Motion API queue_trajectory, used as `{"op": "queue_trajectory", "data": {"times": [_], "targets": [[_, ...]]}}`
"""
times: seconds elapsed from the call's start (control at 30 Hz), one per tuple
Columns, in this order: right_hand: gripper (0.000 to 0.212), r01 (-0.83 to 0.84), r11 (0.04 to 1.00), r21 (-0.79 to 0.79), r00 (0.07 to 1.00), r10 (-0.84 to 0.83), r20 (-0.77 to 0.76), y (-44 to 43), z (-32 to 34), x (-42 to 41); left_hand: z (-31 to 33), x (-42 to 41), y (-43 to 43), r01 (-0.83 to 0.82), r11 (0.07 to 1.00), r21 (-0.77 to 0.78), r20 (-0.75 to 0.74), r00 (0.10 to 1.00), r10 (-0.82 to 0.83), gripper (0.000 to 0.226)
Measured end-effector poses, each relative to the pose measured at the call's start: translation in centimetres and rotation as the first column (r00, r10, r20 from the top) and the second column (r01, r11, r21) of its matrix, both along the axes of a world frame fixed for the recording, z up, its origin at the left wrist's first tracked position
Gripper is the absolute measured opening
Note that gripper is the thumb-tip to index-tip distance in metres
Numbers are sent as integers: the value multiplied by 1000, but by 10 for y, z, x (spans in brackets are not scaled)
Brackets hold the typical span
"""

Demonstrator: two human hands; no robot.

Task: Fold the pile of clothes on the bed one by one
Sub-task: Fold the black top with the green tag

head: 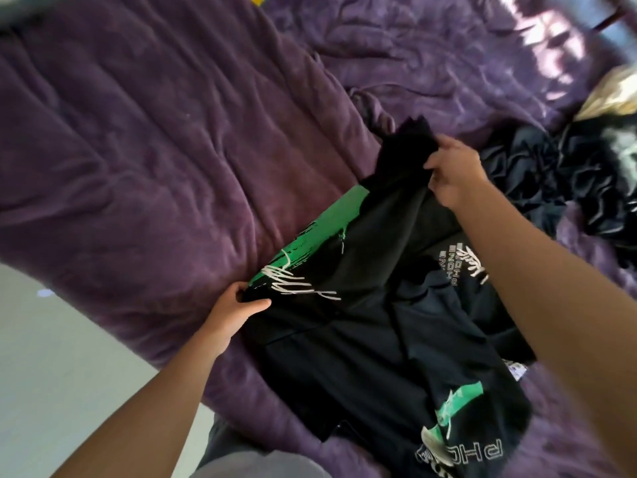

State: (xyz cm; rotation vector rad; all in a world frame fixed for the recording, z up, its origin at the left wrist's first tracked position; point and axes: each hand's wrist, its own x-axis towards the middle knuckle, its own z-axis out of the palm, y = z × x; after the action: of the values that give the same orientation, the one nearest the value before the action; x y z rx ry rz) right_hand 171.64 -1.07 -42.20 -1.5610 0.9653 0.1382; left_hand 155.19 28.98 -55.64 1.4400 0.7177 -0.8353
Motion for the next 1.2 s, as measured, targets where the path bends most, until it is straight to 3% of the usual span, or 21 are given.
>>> {"op": "queue_trajectory", "data": {"times": [0.1, 0.17, 0.2, 0.27, 0.33, 0.4, 0.47, 0.53, 0.63, 0.7, 0.73, 0.8, 0.83, 0.93, 1.03, 1.13, 1.17, 1.2], "targets": [[55, -79, 979, 188, 959, 23, 284, -16, 69, -17, 8, -11, -8, 79, 996, 52, 83, 993, -83, 45], [47, -121, 971, 206, 912, 27, 409, -48, 108, -48, 19, -26, -18, 294, 913, 284, 268, 890, -370, 58], [34, -45, 975, 218, 912, -49, 407, -70, 118, -69, 24, -32, -24, 371, 822, 432, 382, 750, -540, 61], [8, 257, 931, 259, 898, -330, 293, -111, 118, -123, 37, -47, -41, 395, 655, 645, 543, 365, -756, 56], [11, 516, 824, 236, 820, -554, 143, -137, 99, -187, 52, -59, -61, 393, 558, 731, 614, -21, -789, 36], [6, 700, 686, 201, 698, -716, 14, -144, 64, -252, 63, -67, -77, 457, 423, 782, 581, -293, -759, 40], [24, 804, 545, 237, 582, -804, -124, -133, 23, -303, 69, -76, -89, 484, 168, 859, 433, -510, -743, 51], [35, 824, 502, 262, 562, -785, -263, -114, -8, -333, 72, -89, -103, 425, -68, 903, 270, -683, -678, 56], [62, 818, 539, 200, 572, -729, -376, -87, -41, -338, 58, -104, -109, 494, -322, 807, 162, -711, -684, 58], [63, 784, 592, 185, 608, -674, -421, -75, -52, -335, 54, -110, -113, 524, -377, 764, 102, -675, -731, 57], [61, 763, 619, 183, 628, -646, -433, -70, -56, -332, 55, -112, -113, 532, -365, 764, 90, -648, -757, 57], [59, 705, 683, 188, 683, -584, -440, -62, -62, -329, 57, -113, -110, 499, -217, 839, 180, -631, -755, 56], [59, 680, 707, 196, 706, -560, -433, -59, -65, -327, 60, -113, -109, 471, -199, 859, 199, -667, -718, 58], [60, 672, 717, 186, 719, -573, -392, -56, -77, -323, 70, -115, -104, 402, -190, 896, 168, -701, -693, 67], [75, 698, 706, 120, 701, -639, -317, -63, -84, -320, 73, -117, -92, 455, -191, 870, 181, -655, -734, 71], [84, 704, 696, 143, 705, -659, -262, -73, -83, -321, 76, -119, -91, 516, -257, 817, 147, -617, -774, 66], [81, 696, 698, 166, 714, -649, -264, -77, -83, -323, 78, -118, -93, 566, -281, 775, 125, -573, -810, 63], [73, 688, 700, 191, 723, -638, -267, -82, -81, -323, 79, -117, -93, 603, -231, 764, 109, -473, -874, 57]]}}
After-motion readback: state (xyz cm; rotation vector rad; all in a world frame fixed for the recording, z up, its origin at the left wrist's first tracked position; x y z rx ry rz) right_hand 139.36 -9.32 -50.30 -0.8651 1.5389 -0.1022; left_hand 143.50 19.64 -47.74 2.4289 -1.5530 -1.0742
